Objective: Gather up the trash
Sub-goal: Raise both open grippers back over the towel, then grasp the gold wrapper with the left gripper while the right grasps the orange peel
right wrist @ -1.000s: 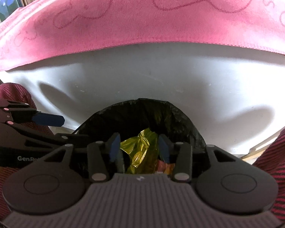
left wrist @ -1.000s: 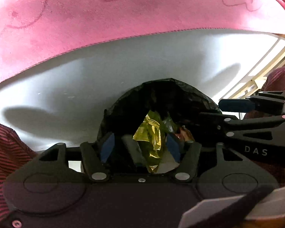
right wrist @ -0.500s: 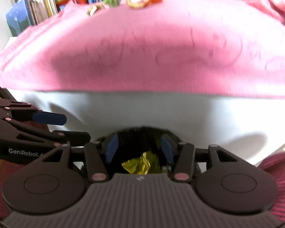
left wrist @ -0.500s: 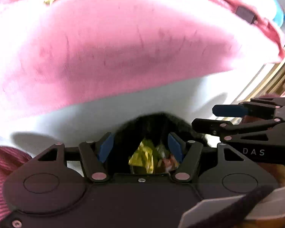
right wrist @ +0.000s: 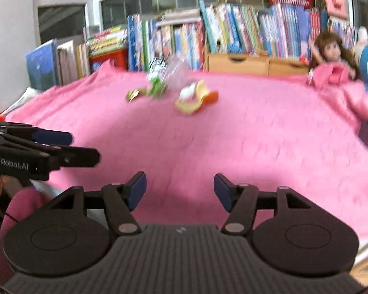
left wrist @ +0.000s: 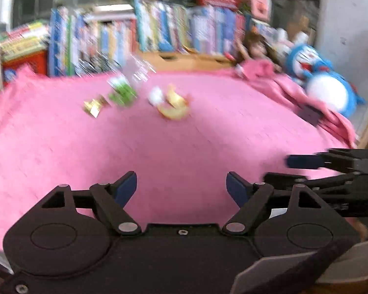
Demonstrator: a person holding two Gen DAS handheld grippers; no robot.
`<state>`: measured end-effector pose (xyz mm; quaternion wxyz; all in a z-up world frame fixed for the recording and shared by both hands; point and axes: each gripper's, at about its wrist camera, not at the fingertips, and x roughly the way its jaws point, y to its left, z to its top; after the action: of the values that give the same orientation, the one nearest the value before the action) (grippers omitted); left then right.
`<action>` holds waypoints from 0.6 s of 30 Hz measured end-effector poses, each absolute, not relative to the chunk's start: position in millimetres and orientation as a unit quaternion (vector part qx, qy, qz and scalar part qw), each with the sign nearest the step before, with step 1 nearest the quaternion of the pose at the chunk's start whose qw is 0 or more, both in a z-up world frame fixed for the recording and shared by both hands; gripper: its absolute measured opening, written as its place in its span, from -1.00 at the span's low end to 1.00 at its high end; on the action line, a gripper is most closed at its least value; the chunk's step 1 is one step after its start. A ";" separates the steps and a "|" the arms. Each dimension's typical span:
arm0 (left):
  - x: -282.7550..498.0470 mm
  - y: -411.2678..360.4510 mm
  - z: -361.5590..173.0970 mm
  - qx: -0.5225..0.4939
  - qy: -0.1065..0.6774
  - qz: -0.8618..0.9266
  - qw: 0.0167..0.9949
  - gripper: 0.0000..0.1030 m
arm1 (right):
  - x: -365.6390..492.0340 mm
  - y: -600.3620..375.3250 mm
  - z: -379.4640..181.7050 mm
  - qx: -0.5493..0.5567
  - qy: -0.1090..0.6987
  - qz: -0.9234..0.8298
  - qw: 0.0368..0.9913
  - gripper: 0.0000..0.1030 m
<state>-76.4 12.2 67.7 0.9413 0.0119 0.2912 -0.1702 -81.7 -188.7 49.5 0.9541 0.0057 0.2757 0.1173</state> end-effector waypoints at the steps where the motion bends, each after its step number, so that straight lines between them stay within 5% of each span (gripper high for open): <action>1: -68.2 15.0 71.3 0.010 0.280 -0.158 0.947 0.55 | -73.5 -189.1 53.3 0.000 0.268 0.112 0.957 0.48; 8: 30.5 43.0 71.4 -0.008 0.245 -0.059 0.968 0.64 | -6.1 -187.5 60.1 -0.033 0.245 0.089 0.965 0.60; 18: 169.7 82.0 30.6 -0.091 0.274 0.028 0.957 0.66 | 124.7 -188.8 41.3 0.026 0.311 0.074 0.947 0.68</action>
<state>169.7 82.0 30.6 0.9569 -0.0912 0.2744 0.0280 124.7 -188.8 41.3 0.9473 0.0257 0.3109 0.0735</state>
